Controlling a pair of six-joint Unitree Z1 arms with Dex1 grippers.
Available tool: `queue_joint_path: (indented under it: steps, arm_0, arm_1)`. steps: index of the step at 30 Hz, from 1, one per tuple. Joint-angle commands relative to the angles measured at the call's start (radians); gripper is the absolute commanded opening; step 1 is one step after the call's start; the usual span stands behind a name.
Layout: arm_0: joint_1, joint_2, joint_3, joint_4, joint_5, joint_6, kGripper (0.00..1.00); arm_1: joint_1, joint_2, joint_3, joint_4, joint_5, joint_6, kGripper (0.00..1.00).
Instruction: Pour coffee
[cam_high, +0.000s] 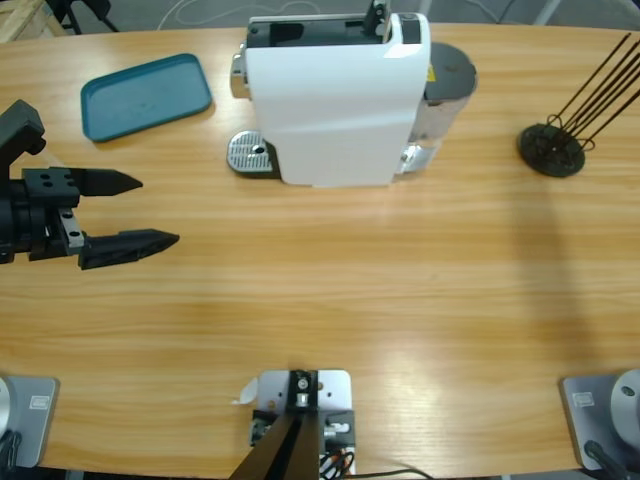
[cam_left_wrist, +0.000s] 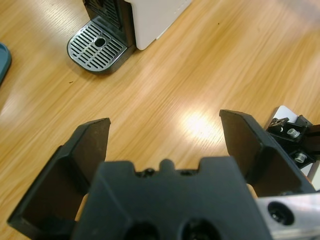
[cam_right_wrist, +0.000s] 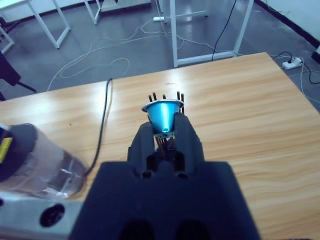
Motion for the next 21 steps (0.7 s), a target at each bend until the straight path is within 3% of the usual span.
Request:
queue_joint_path:
  steps: [1,5,8,15,21]
  arm_0:
    - [-0.026,-0.026,0.031,-0.009,0.029,-0.017,0.942]
    - [-0.034,-0.105,-0.023,0.113,0.033,0.05,0.936]
    - [-0.048,-0.138,-0.081,0.259,0.034,0.135,0.936]
    - [-0.048,-0.203,-0.118,0.402,0.081,0.207,0.936]
    - [-0.048,-0.223,-0.14,0.503,0.11,0.279,0.936]
  arm_1:
    - [0.139,-0.123,-0.039,0.115,0.248,-0.06,0.0]
    - [0.413,0.015,-0.168,0.198,0.273,-0.166,0.0]
    - [0.555,0.181,-0.351,0.294,0.27,-0.275,0.0]
    - [0.733,0.509,-0.748,0.463,0.266,-0.427,0.0]
    - [0.817,0.648,-0.946,0.582,0.309,-0.541,0.0]
